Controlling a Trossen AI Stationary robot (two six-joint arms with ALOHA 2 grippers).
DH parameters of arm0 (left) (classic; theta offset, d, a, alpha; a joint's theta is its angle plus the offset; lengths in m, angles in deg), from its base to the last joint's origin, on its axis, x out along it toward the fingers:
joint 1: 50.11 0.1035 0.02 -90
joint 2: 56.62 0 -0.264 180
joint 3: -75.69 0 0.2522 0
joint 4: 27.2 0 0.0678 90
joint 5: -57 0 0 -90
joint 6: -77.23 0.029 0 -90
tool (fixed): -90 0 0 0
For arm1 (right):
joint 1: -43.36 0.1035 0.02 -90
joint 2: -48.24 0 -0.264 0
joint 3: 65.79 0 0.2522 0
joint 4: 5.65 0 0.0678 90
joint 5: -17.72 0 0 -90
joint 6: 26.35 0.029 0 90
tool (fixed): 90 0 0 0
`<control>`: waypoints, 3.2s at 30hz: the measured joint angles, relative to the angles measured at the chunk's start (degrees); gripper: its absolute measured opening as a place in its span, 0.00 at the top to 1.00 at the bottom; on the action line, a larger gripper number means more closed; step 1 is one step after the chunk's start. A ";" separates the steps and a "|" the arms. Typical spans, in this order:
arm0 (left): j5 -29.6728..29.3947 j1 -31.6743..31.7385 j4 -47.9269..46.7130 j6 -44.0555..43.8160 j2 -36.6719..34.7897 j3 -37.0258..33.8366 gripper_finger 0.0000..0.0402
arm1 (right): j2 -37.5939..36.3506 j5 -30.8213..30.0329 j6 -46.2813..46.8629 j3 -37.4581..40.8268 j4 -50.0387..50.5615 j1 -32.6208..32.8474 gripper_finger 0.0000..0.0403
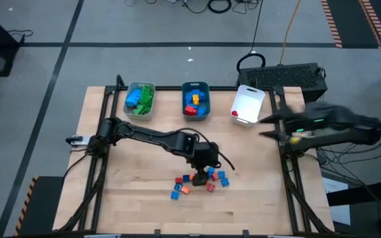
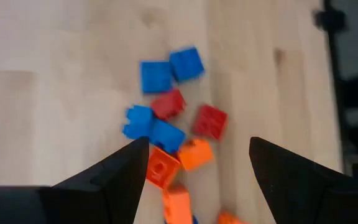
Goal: Sort blocks by size
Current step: Put the small orange 4 stud game piece into the white bin
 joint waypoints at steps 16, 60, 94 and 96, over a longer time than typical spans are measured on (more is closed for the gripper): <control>-18.25 -9.40 -11.55 -13.95 0.13 -0.62 0.31 | -27.04 -3.76 11.66 -3.67 14.00 -2.13 0.41; -23.22 12.67 9.63 -4.27 2.27 11.40 0.76 | -24.39 -0.91 13.85 2.13 13.58 -2.56 0.41; -19.56 22.52 48.90 -4.95 27.45 24.72 0.76 | -24.38 -2.50 12.83 2.13 13.52 -2.53 0.41; -18.83 22.51 48.76 -4.80 28.10 24.89 0.76 | -24.38 -2.50 12.83 2.13 13.54 -2.53 0.41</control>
